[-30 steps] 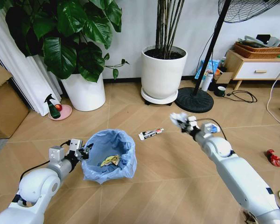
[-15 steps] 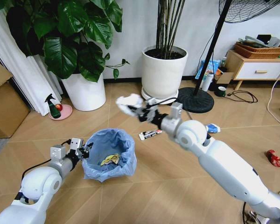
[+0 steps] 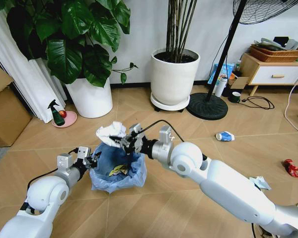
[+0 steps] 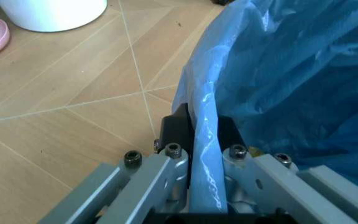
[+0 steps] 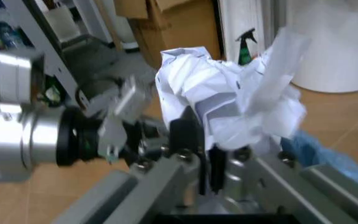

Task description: Pick up the trash bin and place the garbage on the floor into it.

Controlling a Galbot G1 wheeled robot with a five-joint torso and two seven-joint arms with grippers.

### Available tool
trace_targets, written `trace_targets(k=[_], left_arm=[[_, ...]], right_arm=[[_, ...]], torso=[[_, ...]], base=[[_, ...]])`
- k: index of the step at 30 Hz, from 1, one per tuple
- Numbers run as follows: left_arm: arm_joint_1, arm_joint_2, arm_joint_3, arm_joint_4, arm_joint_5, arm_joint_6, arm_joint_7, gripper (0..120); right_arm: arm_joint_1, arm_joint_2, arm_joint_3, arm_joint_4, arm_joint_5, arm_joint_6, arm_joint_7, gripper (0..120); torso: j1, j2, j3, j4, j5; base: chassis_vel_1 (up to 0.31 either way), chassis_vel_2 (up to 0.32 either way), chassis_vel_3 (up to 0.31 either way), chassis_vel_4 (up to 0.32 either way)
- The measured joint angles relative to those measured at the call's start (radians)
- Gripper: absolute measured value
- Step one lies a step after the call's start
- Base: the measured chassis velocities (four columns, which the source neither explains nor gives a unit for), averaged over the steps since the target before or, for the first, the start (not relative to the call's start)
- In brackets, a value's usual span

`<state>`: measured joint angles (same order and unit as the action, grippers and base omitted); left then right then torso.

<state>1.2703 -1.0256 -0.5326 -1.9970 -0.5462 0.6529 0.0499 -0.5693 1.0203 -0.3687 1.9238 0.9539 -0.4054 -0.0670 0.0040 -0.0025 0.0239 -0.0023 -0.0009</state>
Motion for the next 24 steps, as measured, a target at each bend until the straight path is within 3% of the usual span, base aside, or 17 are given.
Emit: trace_targets(k=[24], left_arm=[[-0.006,-0.006,-0.016,-0.004,-0.001,-0.003,0.004,1]], right_arm=[[0.010,0.026,-0.065,-0.035,-0.023,0.022,0.056,91]], torso=[[0.000,0.000,0.000,0.0001,0.0000]], base=[[0.000,0.000,0.000,0.000]])
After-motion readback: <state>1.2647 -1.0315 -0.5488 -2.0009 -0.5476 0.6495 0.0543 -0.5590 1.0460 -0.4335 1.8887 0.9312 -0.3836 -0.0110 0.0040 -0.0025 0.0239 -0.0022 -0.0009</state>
